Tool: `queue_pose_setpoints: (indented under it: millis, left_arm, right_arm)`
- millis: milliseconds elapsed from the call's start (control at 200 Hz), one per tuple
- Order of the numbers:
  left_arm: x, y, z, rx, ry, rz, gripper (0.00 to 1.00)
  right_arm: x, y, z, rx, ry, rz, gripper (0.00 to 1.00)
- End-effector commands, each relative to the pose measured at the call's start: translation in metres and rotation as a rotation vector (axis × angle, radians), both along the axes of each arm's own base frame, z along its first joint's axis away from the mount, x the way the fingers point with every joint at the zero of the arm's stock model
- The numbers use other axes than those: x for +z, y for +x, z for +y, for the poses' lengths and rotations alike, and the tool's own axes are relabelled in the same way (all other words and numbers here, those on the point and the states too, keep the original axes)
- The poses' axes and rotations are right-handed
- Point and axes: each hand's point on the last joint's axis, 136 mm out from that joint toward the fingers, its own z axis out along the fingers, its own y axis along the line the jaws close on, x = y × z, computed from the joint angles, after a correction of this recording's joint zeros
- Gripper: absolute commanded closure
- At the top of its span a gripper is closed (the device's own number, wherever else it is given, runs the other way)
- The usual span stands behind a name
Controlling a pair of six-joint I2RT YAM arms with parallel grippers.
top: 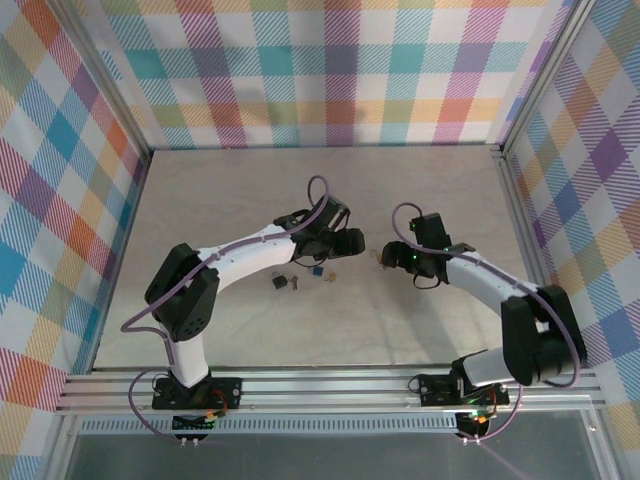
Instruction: Lock with the key
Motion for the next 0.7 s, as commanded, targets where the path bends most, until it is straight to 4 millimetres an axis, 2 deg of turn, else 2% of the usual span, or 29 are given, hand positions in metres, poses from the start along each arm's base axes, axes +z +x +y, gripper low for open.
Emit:
queue_pose_setpoints:
  millis: [0, 195, 350, 545, 695]
  left_arm:
    - [0.028, 0.002, 0.008, 0.05, -0.054, -0.076, 0.25]
    - [0.044, -0.008, 0.034, 0.105, -0.081, -0.16, 0.25]
    - [0.053, -0.019, 0.061, 0.15, -0.075, -0.222, 0.25]
    - [0.067, -0.029, 0.087, 0.181, -0.061, -0.294, 0.25]
    - [0.076, -0.034, 0.105, 0.209, -0.045, -0.354, 0.24]
  right_arm:
    - [0.004, 0.011, 0.012, 0.042, -0.005, -0.015, 0.22]
    - [-0.01, 0.02, 0.025, 0.103, -0.122, 0.022, 0.22]
    - [-0.022, 0.022, 0.026, 0.12, -0.216, 0.038, 0.23]
    - [-0.037, 0.028, 0.026, 0.156, -0.295, 0.082, 0.34]
    - [-0.039, 0.031, 0.025, 0.172, -0.364, 0.09, 0.36]
